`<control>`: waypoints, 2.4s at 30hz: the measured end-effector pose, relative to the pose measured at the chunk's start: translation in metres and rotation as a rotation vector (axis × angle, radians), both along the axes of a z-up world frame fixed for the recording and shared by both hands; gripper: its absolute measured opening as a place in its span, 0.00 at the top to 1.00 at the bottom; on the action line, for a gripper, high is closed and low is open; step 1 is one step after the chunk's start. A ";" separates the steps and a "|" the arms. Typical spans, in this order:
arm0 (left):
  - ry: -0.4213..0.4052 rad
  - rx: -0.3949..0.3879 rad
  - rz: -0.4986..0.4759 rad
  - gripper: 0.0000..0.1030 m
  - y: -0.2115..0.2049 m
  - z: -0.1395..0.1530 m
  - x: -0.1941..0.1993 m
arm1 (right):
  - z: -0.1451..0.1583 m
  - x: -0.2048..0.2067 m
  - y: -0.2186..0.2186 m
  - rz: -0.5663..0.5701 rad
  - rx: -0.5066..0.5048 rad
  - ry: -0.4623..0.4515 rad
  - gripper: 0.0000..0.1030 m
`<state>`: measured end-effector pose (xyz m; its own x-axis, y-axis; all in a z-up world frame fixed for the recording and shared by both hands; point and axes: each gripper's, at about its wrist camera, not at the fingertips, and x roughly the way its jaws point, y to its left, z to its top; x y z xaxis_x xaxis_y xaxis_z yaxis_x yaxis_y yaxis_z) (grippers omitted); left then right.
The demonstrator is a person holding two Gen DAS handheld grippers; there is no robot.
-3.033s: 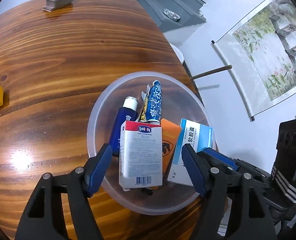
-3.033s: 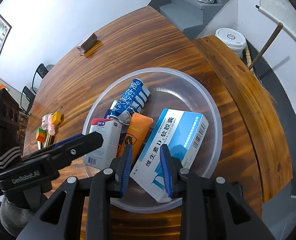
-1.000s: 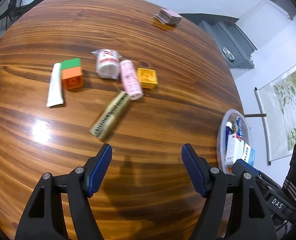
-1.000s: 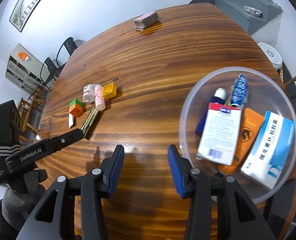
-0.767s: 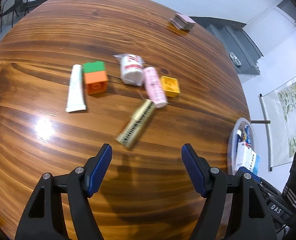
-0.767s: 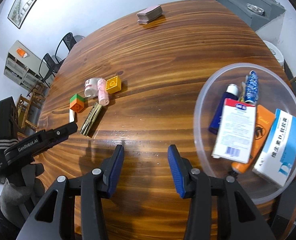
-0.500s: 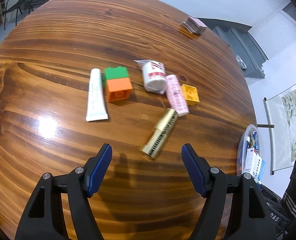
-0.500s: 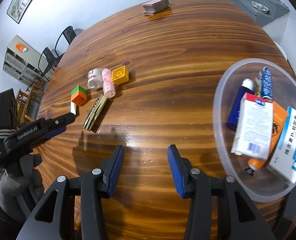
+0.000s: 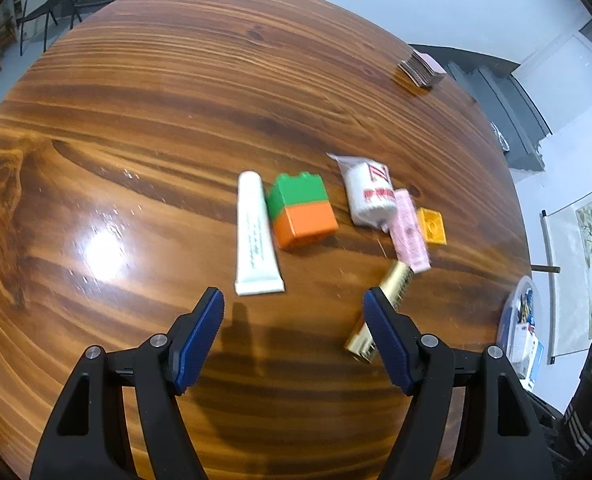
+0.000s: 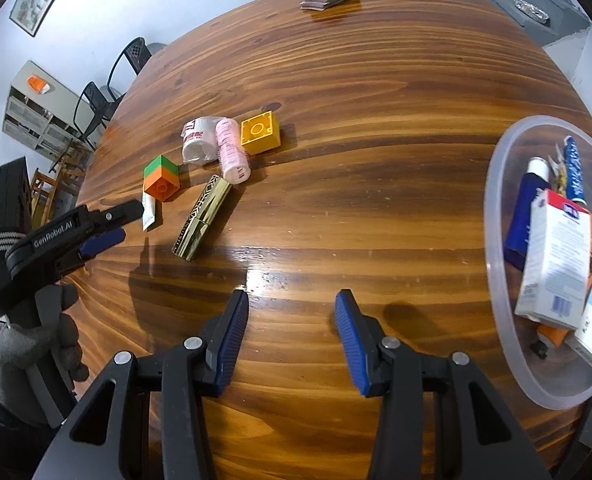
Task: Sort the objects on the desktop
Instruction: 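Move both tools back toward the white tube and gold cylinder, then grasp the white tube with the left tool while the right tool grasps the gold cylinder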
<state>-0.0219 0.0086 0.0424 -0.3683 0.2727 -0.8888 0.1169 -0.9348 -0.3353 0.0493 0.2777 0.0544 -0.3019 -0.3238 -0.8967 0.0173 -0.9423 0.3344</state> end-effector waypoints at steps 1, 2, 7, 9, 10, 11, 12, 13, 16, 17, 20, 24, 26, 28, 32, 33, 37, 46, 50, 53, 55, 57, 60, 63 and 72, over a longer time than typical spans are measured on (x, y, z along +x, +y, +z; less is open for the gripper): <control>0.002 -0.005 0.000 0.27 -0.001 0.000 -0.002 | -0.001 -0.002 -0.002 0.003 0.000 -0.001 0.52; 0.003 -0.009 0.000 0.27 -0.002 -0.001 -0.004 | -0.001 -0.003 -0.006 0.007 0.001 -0.003 0.52; -0.001 -0.036 -0.006 0.27 -0.005 -0.008 -0.016 | -0.003 -0.010 -0.018 0.023 0.002 -0.008 0.52; -0.007 -0.041 -0.005 0.27 -0.008 -0.011 -0.019 | -0.005 -0.013 -0.023 0.028 0.002 -0.010 0.52; -0.010 -0.042 -0.005 0.27 -0.009 -0.013 -0.020 | -0.005 -0.014 -0.025 0.029 0.003 -0.011 0.52; -0.012 -0.047 -0.004 0.27 -0.010 -0.014 -0.022 | -0.006 -0.015 -0.027 0.031 0.003 -0.013 0.52; -0.014 -0.059 -0.003 0.27 -0.011 -0.016 -0.024 | -0.006 -0.016 -0.028 0.031 0.003 -0.015 0.52; -0.016 -0.067 -0.004 0.27 -0.012 -0.017 -0.025 | -0.007 -0.017 -0.029 0.031 0.002 -0.017 0.52; -0.019 -0.092 -0.012 0.27 -0.014 -0.020 -0.029 | -0.010 -0.019 -0.033 0.030 0.002 -0.025 0.52; -0.018 -0.108 -0.018 0.27 -0.014 -0.021 -0.031 | -0.011 -0.020 -0.034 0.029 0.001 -0.027 0.52; -0.018 -0.134 -0.027 0.27 -0.015 -0.024 -0.035 | -0.013 -0.023 -0.038 0.028 -0.001 -0.031 0.52; -0.005 -0.171 -0.033 0.27 -0.016 -0.026 -0.040 | -0.015 -0.029 -0.044 0.031 -0.004 -0.032 0.52; 0.000 -0.181 -0.039 0.27 -0.017 -0.026 -0.042 | -0.016 -0.032 -0.049 0.036 -0.005 -0.031 0.52; 0.006 -0.196 -0.048 0.27 -0.017 -0.026 -0.044 | -0.016 -0.035 -0.053 0.040 -0.006 -0.029 0.52; 0.023 -0.221 -0.073 0.27 -0.017 -0.027 -0.045 | -0.016 -0.044 -0.063 0.046 -0.011 -0.020 0.52; 0.030 -0.229 -0.080 0.27 -0.017 -0.027 -0.045 | -0.016 -0.046 -0.066 0.049 -0.010 -0.017 0.52; 0.049 -0.242 -0.100 0.27 -0.016 -0.029 -0.045 | -0.019 -0.056 -0.077 0.055 -0.004 -0.011 0.52; 0.065 -0.222 -0.111 0.27 -0.019 -0.028 -0.044 | -0.030 -0.074 -0.100 0.077 0.030 -0.012 0.52; 0.070 -0.225 -0.116 0.27 -0.020 -0.028 -0.044 | -0.032 -0.077 -0.109 0.094 0.084 0.000 0.52; 0.074 -0.227 -0.123 0.27 -0.020 -0.029 -0.044 | -0.035 -0.077 -0.111 0.101 0.111 0.008 0.52; 0.079 -0.239 -0.134 0.32 -0.018 -0.029 -0.046 | -0.035 -0.077 -0.113 0.113 0.134 0.015 0.52; 0.083 -0.254 -0.149 0.39 -0.016 -0.029 -0.046 | -0.035 -0.076 -0.113 0.119 0.140 0.020 0.52; 0.083 -0.260 -0.159 0.46 -0.017 -0.028 -0.045 | -0.035 -0.075 -0.111 0.124 0.151 0.025 0.52; 0.081 -0.258 -0.159 0.47 -0.019 -0.028 -0.046 | -0.036 -0.072 -0.111 0.130 0.168 0.031 0.53; 0.100 -0.283 -0.209 0.47 -0.006 -0.027 -0.055 | -0.034 -0.074 -0.113 0.137 0.189 0.039 0.53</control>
